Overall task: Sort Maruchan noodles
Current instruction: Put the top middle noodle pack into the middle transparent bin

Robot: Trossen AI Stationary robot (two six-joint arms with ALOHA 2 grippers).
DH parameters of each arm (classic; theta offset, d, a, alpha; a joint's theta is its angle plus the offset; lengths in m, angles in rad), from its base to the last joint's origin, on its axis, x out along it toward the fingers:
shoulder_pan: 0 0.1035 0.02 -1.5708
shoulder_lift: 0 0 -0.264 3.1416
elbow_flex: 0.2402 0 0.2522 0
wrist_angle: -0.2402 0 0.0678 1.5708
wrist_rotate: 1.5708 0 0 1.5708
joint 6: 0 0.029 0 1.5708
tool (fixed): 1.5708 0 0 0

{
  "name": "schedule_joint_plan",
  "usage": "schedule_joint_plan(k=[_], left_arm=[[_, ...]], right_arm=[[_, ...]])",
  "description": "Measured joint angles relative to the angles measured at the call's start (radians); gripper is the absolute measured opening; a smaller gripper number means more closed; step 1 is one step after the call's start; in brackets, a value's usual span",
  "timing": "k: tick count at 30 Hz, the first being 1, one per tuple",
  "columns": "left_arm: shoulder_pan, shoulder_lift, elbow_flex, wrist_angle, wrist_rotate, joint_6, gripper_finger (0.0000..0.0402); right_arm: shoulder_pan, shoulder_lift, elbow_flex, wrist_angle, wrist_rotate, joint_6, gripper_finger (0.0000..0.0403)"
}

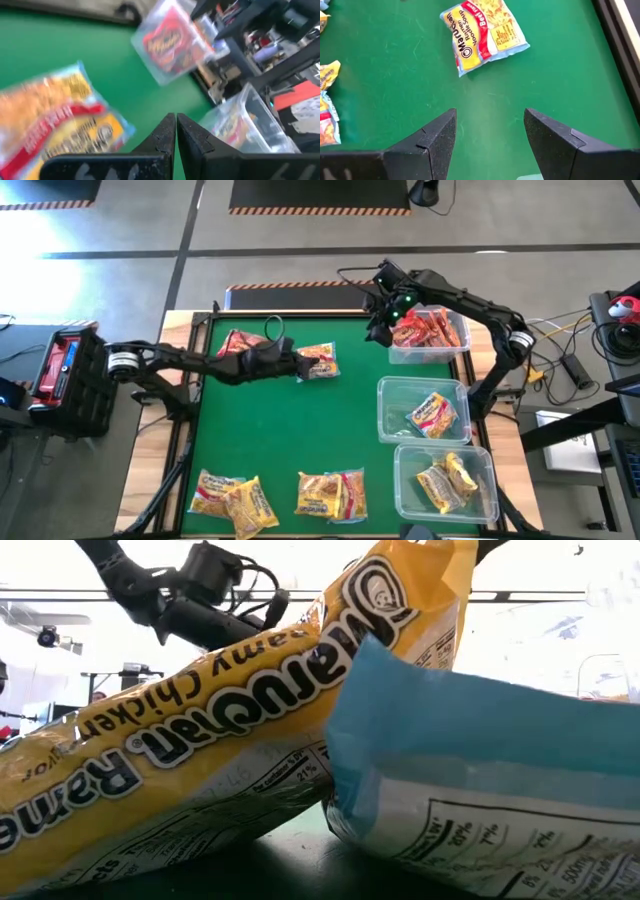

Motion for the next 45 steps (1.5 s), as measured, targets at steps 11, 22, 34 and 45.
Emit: schedule_joint_plan(k=[11, 22, 34, 45], left_arm=[[0.081, 0.003, -0.004, 0.038, 0.073, 0.051, 0.0], [0.137, 0.003, 0.002, 0.04, 0.143, 0.215, 0.0062], [0.177, 0.003, 0.002, -0.167, 0.159, -0.07, 0.015], [0.178, 0.073, 0.002, -0.283, 0.242, -0.163, 0.0121]], right_arm=[[0.003, 0.034, 0.008, 0.087, 0.0, 0.044, 0.0219], [0.002, 0.045, 0.009, 0.122, 0.0, 0.069, 0.0219], [0.009, 0.045, 0.008, 0.198, 0.0, 0.218, 0.0219], [0.031, 0.044, 0.003, 0.311, 0.0, 0.367, 0.0219]])
